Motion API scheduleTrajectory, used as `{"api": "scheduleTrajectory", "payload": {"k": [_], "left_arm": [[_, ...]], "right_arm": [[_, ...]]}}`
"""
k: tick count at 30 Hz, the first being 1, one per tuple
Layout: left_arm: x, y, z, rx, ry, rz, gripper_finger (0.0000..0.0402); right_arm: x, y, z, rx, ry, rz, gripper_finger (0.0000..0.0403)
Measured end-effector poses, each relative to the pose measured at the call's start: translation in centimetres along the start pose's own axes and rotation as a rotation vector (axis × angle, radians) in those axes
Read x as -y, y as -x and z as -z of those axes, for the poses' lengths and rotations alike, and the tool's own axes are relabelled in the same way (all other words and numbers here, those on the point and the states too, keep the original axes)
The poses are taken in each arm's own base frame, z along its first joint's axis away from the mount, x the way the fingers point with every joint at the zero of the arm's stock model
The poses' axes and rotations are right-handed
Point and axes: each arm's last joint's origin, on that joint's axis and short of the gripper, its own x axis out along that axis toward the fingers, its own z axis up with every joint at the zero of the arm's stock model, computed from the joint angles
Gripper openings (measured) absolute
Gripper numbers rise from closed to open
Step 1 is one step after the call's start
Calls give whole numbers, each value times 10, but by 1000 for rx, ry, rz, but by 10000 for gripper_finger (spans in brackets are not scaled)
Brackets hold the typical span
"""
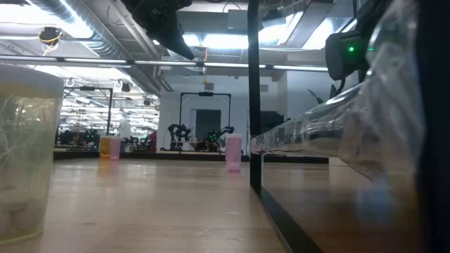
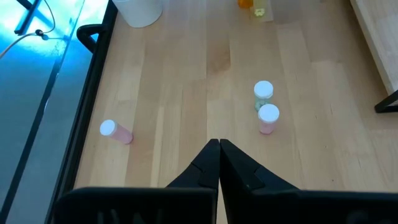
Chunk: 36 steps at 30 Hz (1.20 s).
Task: Pick and place medicine bottles onto shelf by color
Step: Put the middle right orange pill bottle on the shelf
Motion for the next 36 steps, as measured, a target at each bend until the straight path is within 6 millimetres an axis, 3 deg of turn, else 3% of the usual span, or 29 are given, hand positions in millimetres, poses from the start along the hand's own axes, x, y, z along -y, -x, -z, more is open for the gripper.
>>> {"api": "scheduleTrajectory", "payload": {"k": [8, 13, 28, 36], "left_arm": [[0, 0, 0, 0, 0, 0, 0], [0, 0, 0, 0, 0, 0, 0], [0, 0, 0, 0, 0, 0, 0], [0, 0, 0, 2, 0, -1, 0]], "right_arm": [[0, 14, -3, 8, 0, -2, 202], [4, 39, -1, 54, -7, -15, 202], [19, 121, 37, 105, -225, -33, 202], [9, 143, 42, 161, -254, -104, 202]]}}
